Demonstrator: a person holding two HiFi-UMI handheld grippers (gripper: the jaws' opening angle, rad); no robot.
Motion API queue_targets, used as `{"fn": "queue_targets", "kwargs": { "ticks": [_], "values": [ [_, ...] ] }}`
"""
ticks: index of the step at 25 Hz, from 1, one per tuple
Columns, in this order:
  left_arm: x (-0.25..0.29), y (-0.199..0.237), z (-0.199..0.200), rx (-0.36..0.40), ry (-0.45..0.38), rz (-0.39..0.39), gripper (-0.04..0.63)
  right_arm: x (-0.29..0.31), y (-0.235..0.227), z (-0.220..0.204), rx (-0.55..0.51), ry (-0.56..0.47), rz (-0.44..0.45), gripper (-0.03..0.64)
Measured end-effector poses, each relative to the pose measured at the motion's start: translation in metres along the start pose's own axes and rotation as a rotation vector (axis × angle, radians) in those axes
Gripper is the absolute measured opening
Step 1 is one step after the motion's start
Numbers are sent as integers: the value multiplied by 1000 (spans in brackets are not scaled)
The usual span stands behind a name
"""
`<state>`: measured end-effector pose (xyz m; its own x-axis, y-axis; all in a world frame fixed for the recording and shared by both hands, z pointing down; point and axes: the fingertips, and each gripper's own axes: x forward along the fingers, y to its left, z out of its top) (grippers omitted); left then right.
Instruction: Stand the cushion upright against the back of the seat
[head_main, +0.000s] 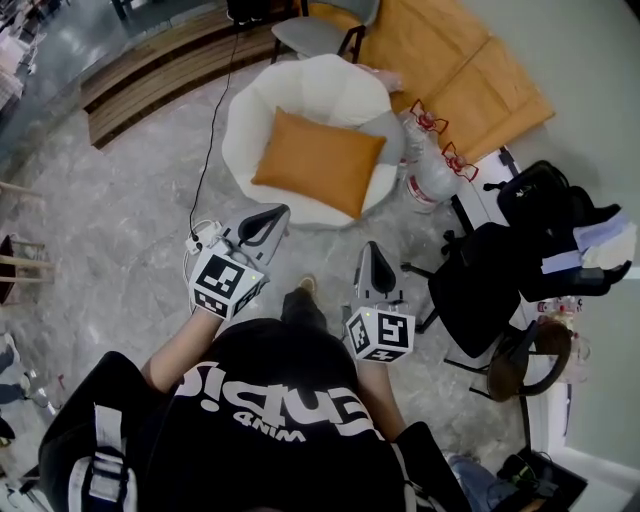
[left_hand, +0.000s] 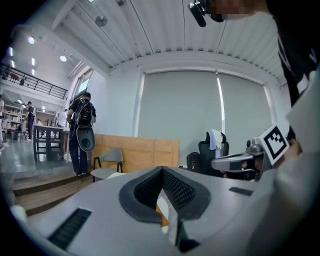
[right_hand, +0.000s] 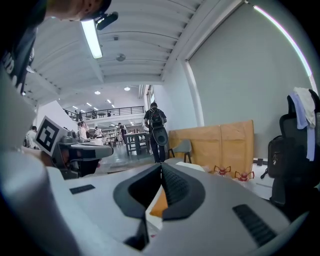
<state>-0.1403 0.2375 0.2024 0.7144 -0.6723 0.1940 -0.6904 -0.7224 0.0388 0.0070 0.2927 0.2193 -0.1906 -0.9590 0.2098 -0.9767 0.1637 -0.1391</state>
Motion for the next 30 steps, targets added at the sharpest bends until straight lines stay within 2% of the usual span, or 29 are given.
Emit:
{"fn": "queue_targets", "kwargs": {
  "ticks": [6, 15, 23, 30],
  "values": [
    [53, 7, 9, -11, 29, 7, 8, 33, -44, 9, 14, 3, 2, 21],
    [115, 10, 27, -11, 11, 52, 8, 74, -105, 13, 30, 15, 29, 21],
    [136, 23, 36, -15, 14, 74, 8, 99, -117, 18, 38, 32, 52, 21],
    [168, 36, 36, -20, 17, 36, 8, 119, -136, 15, 44, 51, 8, 21]
  ]
}}
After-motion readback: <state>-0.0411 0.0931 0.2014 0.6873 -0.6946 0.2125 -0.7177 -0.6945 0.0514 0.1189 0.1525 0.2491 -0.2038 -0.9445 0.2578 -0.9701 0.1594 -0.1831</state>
